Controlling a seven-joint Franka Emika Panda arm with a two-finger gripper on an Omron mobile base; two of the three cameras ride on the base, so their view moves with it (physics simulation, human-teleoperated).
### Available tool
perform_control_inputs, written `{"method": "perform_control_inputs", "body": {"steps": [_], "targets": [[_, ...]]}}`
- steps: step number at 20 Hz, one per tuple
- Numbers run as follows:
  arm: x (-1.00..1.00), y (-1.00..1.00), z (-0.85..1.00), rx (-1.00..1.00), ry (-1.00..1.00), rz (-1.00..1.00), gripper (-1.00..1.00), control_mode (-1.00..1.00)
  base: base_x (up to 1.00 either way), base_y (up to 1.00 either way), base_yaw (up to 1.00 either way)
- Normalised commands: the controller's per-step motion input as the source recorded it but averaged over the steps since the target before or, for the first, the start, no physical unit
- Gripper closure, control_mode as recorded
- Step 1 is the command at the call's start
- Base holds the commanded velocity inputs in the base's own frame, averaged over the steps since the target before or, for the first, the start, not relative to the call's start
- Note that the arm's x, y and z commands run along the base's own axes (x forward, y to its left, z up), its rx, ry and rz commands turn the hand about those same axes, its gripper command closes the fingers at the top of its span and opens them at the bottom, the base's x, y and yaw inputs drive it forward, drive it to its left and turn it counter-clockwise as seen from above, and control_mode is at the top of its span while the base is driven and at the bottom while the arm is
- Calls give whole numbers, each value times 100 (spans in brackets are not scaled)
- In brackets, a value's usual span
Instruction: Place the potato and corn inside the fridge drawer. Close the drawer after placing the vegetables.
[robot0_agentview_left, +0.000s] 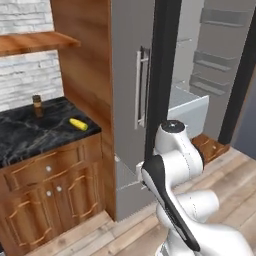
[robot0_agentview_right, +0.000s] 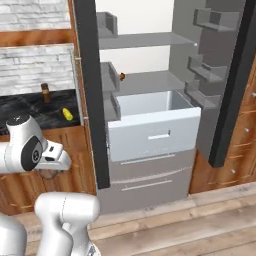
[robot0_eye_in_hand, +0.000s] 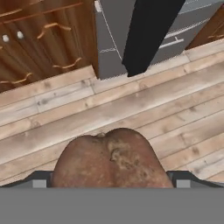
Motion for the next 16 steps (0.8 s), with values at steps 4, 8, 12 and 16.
{"method": "perform_control_inputs", "body": {"steps": [4, 8, 12, 16], "targets": [[0, 0, 0, 0, 0, 0, 100, 100, 3, -100, 0], [0, 0, 0, 0, 0, 0, 100, 100, 21, -100, 0], [0, 0, 0, 0, 0, 0, 100, 100, 80, -87, 2], [0, 0, 0, 0, 0, 0, 100, 100, 98, -28, 16]]}}
